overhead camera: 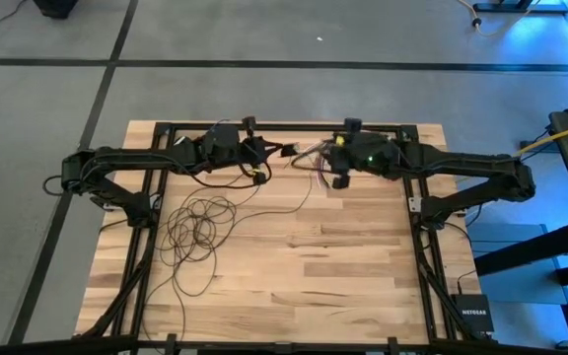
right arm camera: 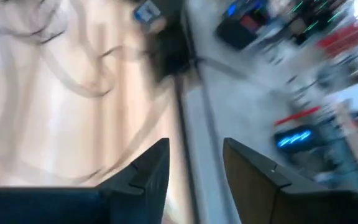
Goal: Coiling cords
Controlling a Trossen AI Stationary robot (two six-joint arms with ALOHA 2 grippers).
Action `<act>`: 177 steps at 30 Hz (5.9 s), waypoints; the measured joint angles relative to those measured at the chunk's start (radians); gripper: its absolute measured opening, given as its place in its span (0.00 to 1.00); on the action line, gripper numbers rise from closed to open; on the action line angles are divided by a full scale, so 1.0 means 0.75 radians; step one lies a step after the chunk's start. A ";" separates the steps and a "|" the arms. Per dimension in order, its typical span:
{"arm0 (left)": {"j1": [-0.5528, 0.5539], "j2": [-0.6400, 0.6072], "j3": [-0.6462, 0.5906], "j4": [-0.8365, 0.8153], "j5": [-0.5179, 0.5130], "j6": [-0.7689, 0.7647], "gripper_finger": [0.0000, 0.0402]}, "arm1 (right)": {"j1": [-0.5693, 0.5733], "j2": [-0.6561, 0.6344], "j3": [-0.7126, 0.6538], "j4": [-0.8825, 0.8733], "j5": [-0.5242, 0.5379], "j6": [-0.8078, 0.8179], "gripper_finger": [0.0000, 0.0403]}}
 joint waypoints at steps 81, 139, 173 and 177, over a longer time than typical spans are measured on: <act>-0.001 -0.003 0.000 0.414 0.236 -0.246 0.01 | -0.094 0.408 -0.645 1.772 -0.255 0.222 0.04; -0.013 -0.002 0.000 0.322 0.623 -0.101 0.01 | -0.009 0.020 -0.450 1.349 -0.623 -0.022 0.40; -0.040 -0.006 0.000 0.335 0.514 -0.103 0.04 | -0.009 0.020 -0.448 1.254 -0.518 -0.141 0.02; -0.043 -0.034 0.001 0.320 0.257 -0.111 0.13 | -0.009 0.020 -0.426 1.252 -0.404 -0.189 0.01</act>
